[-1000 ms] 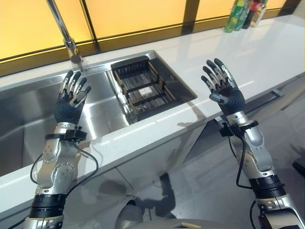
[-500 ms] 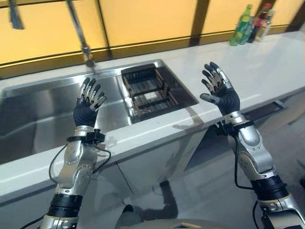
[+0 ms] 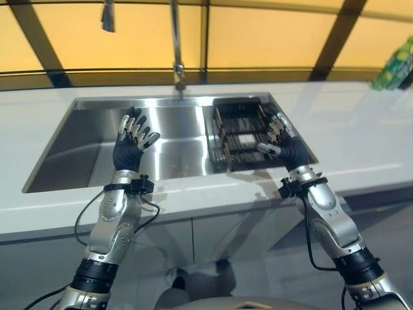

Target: Pick up plates and place into dishwasher.

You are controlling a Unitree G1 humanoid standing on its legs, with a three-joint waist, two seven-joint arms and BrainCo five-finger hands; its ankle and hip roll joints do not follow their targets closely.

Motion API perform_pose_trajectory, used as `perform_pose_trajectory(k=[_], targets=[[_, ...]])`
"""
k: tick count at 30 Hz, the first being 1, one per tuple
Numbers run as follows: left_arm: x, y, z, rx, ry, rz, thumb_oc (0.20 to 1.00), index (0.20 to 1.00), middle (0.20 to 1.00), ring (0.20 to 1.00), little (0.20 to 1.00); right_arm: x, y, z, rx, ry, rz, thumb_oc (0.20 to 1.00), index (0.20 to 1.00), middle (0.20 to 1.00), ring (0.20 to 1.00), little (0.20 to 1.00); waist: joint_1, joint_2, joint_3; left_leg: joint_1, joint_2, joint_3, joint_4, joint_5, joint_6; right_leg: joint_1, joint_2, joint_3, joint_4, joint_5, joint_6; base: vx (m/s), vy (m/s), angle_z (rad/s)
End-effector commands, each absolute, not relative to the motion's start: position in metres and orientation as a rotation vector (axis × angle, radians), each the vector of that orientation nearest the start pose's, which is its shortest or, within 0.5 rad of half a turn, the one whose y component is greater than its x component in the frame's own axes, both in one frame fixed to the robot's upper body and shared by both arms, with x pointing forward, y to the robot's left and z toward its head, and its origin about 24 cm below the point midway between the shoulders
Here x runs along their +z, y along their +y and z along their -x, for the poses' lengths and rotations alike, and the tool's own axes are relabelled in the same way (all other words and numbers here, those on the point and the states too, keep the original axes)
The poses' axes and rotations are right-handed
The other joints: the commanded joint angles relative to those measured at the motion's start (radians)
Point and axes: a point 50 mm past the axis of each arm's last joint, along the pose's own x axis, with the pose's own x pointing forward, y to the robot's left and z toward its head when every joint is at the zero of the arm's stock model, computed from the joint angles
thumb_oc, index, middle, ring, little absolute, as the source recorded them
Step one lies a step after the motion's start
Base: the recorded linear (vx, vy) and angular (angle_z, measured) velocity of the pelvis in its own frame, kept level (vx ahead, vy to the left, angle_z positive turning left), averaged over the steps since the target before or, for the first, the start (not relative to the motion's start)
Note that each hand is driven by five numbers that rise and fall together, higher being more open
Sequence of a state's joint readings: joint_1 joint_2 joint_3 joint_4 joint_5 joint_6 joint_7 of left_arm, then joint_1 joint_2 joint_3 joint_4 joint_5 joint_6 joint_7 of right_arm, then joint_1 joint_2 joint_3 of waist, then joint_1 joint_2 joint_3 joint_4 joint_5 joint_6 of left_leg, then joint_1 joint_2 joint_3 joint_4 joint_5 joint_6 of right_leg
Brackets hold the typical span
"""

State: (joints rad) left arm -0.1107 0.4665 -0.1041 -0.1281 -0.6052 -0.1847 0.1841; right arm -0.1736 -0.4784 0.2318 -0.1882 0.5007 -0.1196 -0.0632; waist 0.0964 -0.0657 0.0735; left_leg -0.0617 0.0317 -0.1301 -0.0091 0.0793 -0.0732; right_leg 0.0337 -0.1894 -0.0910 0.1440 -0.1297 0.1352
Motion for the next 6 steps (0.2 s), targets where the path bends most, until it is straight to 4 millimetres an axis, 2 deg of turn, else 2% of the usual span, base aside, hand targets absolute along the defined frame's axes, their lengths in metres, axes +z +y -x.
perform_pose_trajectory(k=[1, 2, 6], targets=[[0.1581, 0.1895, -0.2760, -0.074, -0.480, 0.154, 1.000, 1.000, 1.000, 1.000, 1.000, 0.1605, -0.1711, -0.2736, 0.203, -0.500, -0.078, 1.000, 1.000, 1.000, 1.000, 1.000, 0.007, -0.017, -0.038, 0.091, -0.017, 0.030, 0.080, -0.167, 0.026, -0.026, -0.062, 0.021, -0.100, 0.204, 0.042, 0.04, -0.068, 0.85], [0.1578, 0.1890, -0.2768, -0.075, -0.476, 0.157, 1.000, 1.000, 1.000, 1.000, 1.000, 0.1604, -0.1724, -0.2737, 0.198, -0.498, -0.081, 1.000, 1.000, 1.000, 1.000, 1.000, 0.003, -0.014, -0.038, 0.093, -0.015, 0.028, 0.076, -0.167, 0.027, -0.025, -0.054, 0.030, -0.100, 0.195, 0.043, 0.00, -0.074, 0.65], [0.1561, 0.1820, -0.2773, -0.077, -0.465, 0.167, 1.000, 1.000, 1.000, 1.000, 1.000, 0.1608, -0.1724, -0.2712, 0.184, -0.485, -0.101, 1.000, 1.000, 1.000, 1.000, 1.000, -0.004, -0.010, -0.055, 0.105, 0.000, 0.043, 0.040, -0.146, 0.019, -0.014, -0.050, 0.018, -0.147, 0.204, 0.048, -0.01, -0.118, 0.19]])
